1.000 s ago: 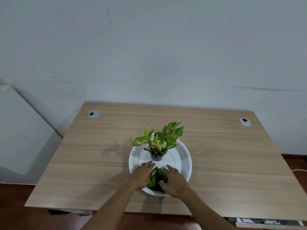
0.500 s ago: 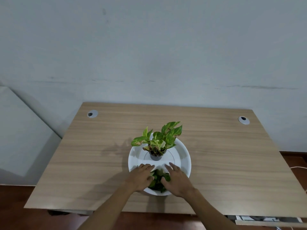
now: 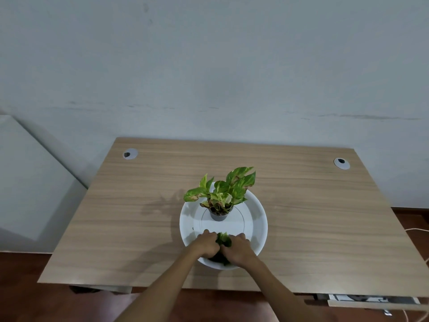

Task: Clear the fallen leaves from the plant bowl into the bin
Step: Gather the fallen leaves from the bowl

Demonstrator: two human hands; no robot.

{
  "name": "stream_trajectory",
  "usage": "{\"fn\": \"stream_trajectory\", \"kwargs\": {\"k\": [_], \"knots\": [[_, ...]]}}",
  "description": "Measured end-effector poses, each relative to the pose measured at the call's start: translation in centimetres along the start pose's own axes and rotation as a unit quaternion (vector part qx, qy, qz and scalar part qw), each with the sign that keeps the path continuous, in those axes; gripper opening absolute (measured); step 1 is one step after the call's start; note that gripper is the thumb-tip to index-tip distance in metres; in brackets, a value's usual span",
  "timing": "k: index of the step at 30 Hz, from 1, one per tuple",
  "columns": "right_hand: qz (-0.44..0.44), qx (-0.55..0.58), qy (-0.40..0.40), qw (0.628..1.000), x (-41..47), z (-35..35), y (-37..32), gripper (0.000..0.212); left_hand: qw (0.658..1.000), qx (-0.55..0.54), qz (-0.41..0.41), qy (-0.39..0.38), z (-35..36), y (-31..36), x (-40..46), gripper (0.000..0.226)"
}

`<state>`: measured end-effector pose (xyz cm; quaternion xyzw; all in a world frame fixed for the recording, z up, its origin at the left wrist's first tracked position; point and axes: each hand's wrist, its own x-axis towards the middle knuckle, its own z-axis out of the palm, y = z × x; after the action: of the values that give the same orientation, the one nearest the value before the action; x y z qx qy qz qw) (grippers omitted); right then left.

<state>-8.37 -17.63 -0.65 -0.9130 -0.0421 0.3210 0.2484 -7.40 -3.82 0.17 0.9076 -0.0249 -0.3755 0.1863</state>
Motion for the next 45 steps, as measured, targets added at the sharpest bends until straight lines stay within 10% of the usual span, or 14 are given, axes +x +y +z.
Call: {"fn": "stream_trajectory", "kwargs": {"k": [16, 22, 45], "knots": [[-0.072, -0.014, 0.040, 0.997, -0.3, 0.3, 2.4, 0.039, 0.988, -0.132, 0.036, 0.069, 1.8, -2.3, 0.6, 0.070], [-0.074, 0.041, 0.047, 0.995, -0.1, 1.0, 1.7, 0.030, 0.971, -0.206, -0.011, 0.120, 2.1, -1.3, 0.5, 0.031], [-0.129, 0.085, -0.085, 0.984, -0.2, -0.1, 4.1, 0.059, 0.958, -0.286, -0.026, 0.004, 0.2, -2.1, 0.1, 0.047]]}}
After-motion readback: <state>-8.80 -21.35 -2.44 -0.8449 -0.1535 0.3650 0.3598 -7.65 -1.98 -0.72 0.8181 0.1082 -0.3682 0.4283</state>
